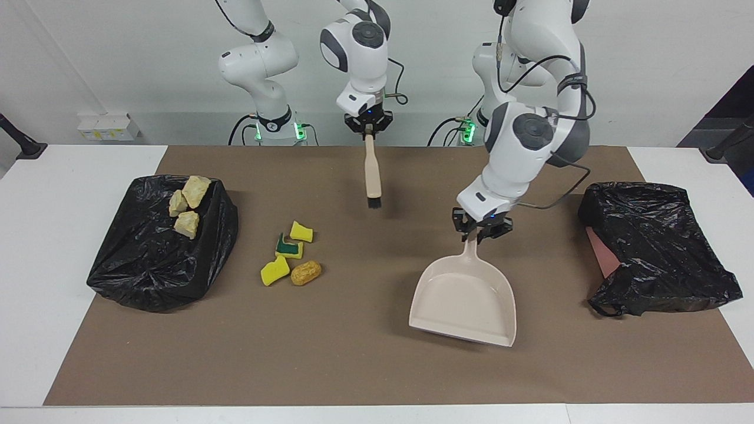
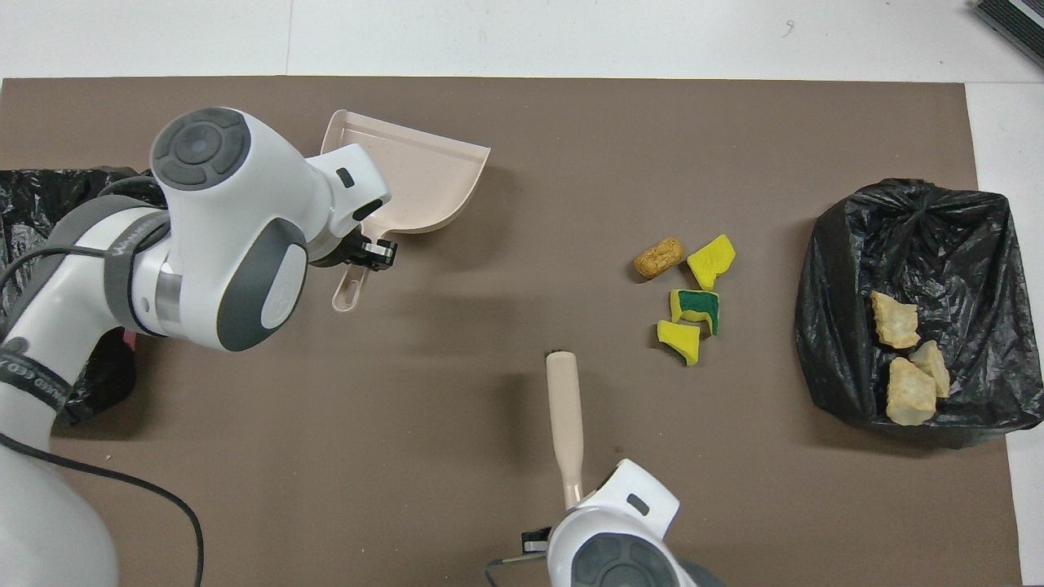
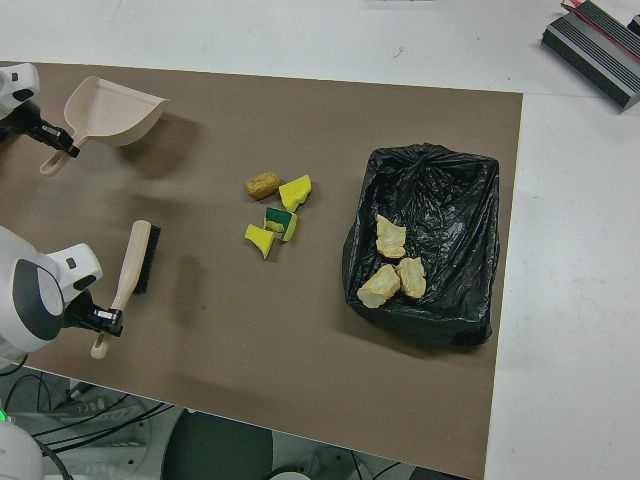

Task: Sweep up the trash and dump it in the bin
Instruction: 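Grasp the dustpan with the left gripper while the right gripper grasps the brush, then place the dustpan near the sponges while the right gripper positions the brush, then sweep the sponges and bread piece into the dustpan with the right gripper, then lift the dustpan toward the bag while the right gripper releases the brush, then tip the dustpan over the nearby black bag with the left gripper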

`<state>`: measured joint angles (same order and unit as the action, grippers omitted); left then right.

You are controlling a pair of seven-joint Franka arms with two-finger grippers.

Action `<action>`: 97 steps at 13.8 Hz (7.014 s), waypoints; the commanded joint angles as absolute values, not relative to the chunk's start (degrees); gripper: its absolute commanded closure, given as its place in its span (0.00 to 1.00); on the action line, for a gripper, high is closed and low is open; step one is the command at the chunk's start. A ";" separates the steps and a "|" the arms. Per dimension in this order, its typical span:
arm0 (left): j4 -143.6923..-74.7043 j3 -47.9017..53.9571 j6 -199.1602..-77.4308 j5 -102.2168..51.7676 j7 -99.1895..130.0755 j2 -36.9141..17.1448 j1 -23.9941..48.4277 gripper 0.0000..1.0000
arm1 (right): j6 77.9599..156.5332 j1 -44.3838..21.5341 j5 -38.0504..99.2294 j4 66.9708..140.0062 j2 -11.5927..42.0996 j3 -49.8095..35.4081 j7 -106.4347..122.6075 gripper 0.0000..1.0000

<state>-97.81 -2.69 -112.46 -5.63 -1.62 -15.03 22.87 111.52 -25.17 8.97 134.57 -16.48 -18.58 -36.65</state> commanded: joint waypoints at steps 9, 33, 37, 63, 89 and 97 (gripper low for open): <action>-123.57 -2.20 -118.39 -4.83 -29.67 0.70 21.79 1.00 | 113.29 3.67 -19.58 128.43 -5.47 -19.07 -10.22 1.00; -125.77 -1.50 -116.72 6.50 -35.24 0.00 35.51 1.00 | 108.98 -7.47 18.16 119.27 8.26 -22.05 -1.50 1.00; -127.35 -1.58 -119.96 6.24 -37.35 0.17 35.07 1.00 | 104.62 -6.86 26.45 118.49 4.32 -22.24 -1.49 1.00; -128.23 -1.49 -121.29 6.15 -42.36 0.79 37.79 1.00 | 116.64 -12.13 37.26 132.64 -2.90 -21.45 -12.66 1.00; -107.85 -2.11 -104.15 -7.74 -76.09 -0.53 7.05 1.00 | 107.40 -26.19 21.44 130.77 -5.45 -21.36 -37.35 1.00; -87.03 -2.11 -90.63 -4.58 -95.79 -11.50 -10.53 1.00 | 116.80 -30.50 20.92 137.11 -5.54 -21.27 -36.74 0.99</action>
